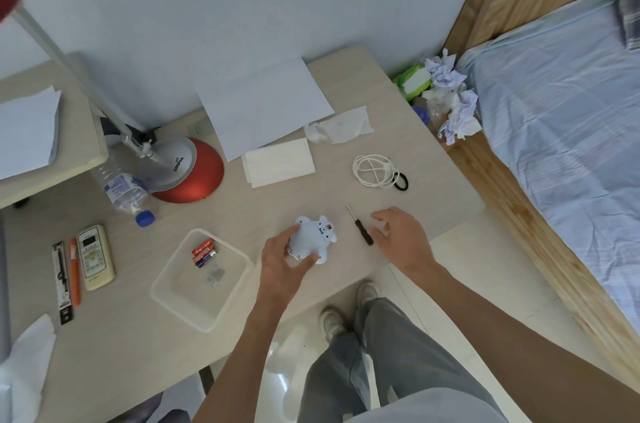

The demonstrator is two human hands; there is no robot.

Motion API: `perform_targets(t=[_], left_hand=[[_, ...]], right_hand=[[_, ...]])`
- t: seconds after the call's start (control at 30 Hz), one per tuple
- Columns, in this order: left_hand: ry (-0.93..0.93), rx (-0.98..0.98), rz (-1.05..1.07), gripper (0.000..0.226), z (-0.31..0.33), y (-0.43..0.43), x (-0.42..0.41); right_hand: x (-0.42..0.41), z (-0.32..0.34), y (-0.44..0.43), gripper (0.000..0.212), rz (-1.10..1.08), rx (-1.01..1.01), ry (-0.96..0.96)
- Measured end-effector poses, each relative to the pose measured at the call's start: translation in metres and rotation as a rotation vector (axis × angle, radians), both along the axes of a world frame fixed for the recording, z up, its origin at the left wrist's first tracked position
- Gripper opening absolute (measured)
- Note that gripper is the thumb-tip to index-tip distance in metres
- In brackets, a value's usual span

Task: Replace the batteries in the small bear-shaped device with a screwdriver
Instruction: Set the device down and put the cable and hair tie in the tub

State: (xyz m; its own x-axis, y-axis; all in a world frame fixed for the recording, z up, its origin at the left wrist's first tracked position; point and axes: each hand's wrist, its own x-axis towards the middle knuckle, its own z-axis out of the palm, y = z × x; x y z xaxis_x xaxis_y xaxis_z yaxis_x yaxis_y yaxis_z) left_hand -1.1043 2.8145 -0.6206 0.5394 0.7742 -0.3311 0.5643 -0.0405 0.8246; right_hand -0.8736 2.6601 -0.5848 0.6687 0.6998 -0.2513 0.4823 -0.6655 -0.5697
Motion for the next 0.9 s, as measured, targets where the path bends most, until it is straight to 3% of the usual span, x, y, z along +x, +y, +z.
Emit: perform_targets(t=[0.17,0.37,0.57,0.77,0.9], left_hand=[[0.099,0.011,-0.035,0.077,0.041,0.002,-0.004],[0.230,0.521,-0.178,0.058,0.135,-0.013,0.012],[0.258,0.841,-0.203,0.051,0.200,-0.029,0.070],[0.338,0.922,-0.297,0.057,0.209,-0.036,0.137],[0.382,0.873,-0.325,0.059,0.202,-0.035,0.176]], right_hand=[[0.006,0.040,-0.025,0.036,-0.074,0.068,-0.040],[0.015,0.102,-0.049,0.049,-0.033,0.086,-0.283],[0.041,0.142,-0.060,0.052,-0.095,0.127,-0.419],[0.092,0.143,-0.055,0.053,-0.064,0.143,-0.415],[0.122,0.135,-0.050,0.050,-0.032,0.124,-0.393]])
